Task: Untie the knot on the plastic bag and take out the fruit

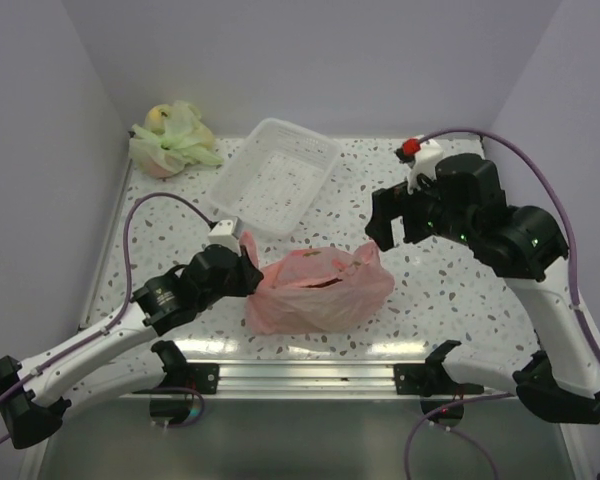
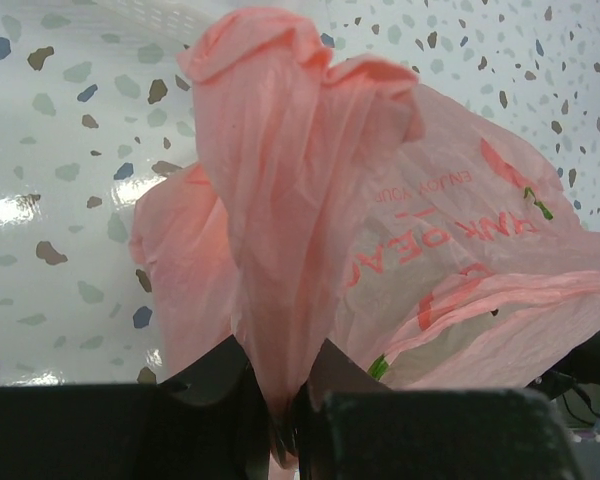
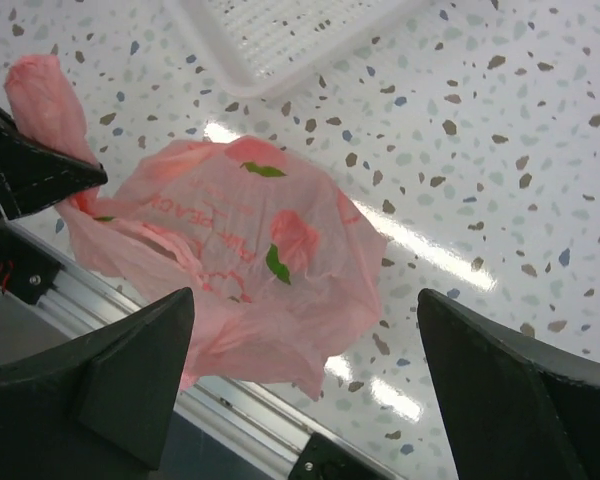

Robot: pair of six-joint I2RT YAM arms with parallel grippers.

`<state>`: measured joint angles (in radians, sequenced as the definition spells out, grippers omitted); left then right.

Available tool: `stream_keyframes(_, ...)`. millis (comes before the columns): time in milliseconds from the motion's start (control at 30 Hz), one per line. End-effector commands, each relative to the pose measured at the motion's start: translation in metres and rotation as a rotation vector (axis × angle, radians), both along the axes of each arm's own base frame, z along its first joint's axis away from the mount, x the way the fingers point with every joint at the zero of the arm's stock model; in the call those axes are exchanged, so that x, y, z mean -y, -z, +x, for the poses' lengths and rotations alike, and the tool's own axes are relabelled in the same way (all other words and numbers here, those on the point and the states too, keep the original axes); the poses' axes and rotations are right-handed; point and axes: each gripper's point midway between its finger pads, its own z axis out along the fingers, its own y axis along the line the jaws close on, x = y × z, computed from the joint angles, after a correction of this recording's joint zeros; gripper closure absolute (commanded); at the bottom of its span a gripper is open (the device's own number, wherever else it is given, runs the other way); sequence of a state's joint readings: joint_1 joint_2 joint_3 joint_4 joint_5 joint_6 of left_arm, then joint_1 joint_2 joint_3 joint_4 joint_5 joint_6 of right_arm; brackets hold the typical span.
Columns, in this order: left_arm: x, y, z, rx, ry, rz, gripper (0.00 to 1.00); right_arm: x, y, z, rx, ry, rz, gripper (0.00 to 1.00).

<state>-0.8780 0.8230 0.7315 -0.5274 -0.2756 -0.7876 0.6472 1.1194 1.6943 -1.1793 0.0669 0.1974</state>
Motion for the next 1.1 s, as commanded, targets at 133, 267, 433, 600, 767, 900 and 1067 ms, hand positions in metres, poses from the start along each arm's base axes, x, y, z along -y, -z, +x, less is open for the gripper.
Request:
stream_keyframes(133, 0.002, -0.025, 0.002, 0.057, 0.027, -0.012, 0.83, -0.071, 0.039, 0.011, -0.126, -0.329, -0.111, 0.04)
stream_keyframes(267, -0.001, -0.021, -0.001, 0.047, 0.028, -0.003, 0.81, -0.11, 0.083, 0.004, -0.176, -0.43, -0.185, 0.03)
stream_keyframes(433, -0.005, -0.017, -0.005, 0.044, 0.031, -0.011, 0.81, -0.139, 0.148, -0.003, -0.241, -0.466, -0.25, 0.04)
stream_keyframes(600, -0.007, -0.014, -0.011, 0.031, 0.036, -0.026, 0.8, -0.132, 0.207, 0.002, -0.295, -0.421, -0.328, 0.1)
stream_keyframes(767, -0.005, -0.004, -0.018, 0.006, 0.062, -0.04, 0.8, -0.123, 0.237, 0.004, -0.31, -0.385, -0.377, 0.43)
stream_keyframes(900, -0.003, 0.0, -0.017, 0.011, 0.066, -0.036, 0.8, -0.1, 0.234, 0.034, -0.244, -0.225, -0.394, 0.87)
stream_keyframes(1067, 0.001, 0.0, -0.008, 0.05, 0.095, 0.013, 0.8, -0.049, 0.196, 0.086, -0.181, 0.076, -0.234, 1.0)
